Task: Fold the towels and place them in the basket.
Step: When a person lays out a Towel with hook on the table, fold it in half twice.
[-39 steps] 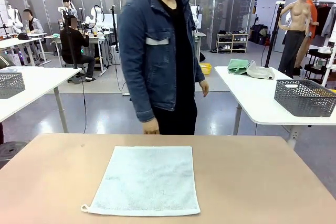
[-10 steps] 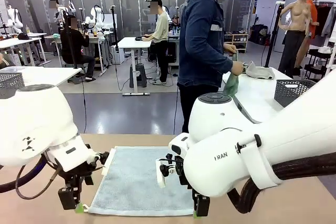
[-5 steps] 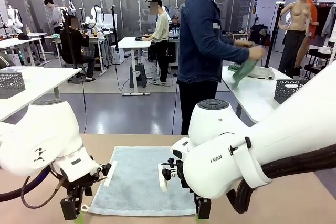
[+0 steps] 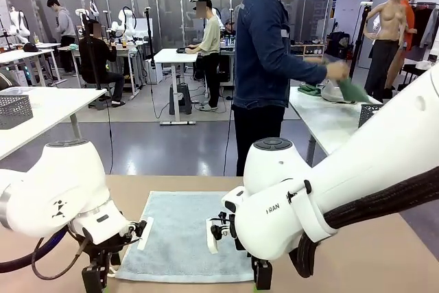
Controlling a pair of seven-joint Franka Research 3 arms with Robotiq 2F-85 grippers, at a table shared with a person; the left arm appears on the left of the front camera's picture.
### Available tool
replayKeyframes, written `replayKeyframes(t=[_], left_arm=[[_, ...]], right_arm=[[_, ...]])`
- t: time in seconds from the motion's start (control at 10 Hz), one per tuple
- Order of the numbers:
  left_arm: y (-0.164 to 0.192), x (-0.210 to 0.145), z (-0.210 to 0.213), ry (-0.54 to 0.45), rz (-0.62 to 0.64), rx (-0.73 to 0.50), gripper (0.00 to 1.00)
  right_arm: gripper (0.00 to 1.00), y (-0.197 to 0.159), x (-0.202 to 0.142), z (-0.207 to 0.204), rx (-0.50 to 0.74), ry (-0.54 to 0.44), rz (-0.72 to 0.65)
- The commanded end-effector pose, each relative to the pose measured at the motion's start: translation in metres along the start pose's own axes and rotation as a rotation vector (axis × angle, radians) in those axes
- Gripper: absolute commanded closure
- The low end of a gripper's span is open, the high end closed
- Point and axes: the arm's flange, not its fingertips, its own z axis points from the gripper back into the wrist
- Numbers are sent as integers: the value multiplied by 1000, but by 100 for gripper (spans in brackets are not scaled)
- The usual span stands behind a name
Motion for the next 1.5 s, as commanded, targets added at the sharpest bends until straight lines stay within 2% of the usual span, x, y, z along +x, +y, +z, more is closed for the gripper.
replayKeyframes(t=[0.0,0.4,0.5,0.6,0.7,0.8,0.9,1.0,1.1,1.2,1.3,1.4], left_arm=[[1,3,-6,-36,-32,13,0],[4,7,-11,-22,-42,7,0],[4,7,-10,-23,-42,8,3],[5,8,-9,-22,-42,10,20],[5,9,-9,-20,-46,9,55],[7,8,-10,-15,-46,2,80],[6,8,-10,-16,-47,-2,100],[5,9,-8,-17,-52,-2,100],[5,11,-8,-16,-56,-3,100],[4,13,-7,-11,-59,-4,94],[4,13,-6,-11,-59,-5,100],[5,13,-5,-12,-57,-2,100]], right_arm=[[0,-3,5,-5,-9,0,-26],[0,-5,4,-11,4,0,-39],[0,-6,3,-12,8,-1,-39],[0,-6,3,-14,12,-2,-41],[0,-7,3,-14,16,-7,-44],[23,-8,2,-14,14,-3,-45],[57,-8,3,-13,12,-1,-42],[82,-7,3,-13,13,-3,-41],[100,-7,3,-12,15,-4,-43],[100,-7,3,-10,19,-10,-52],[100,-8,3,-8,19,-9,-52],[96,-9,2,-9,23,-5,-53]])
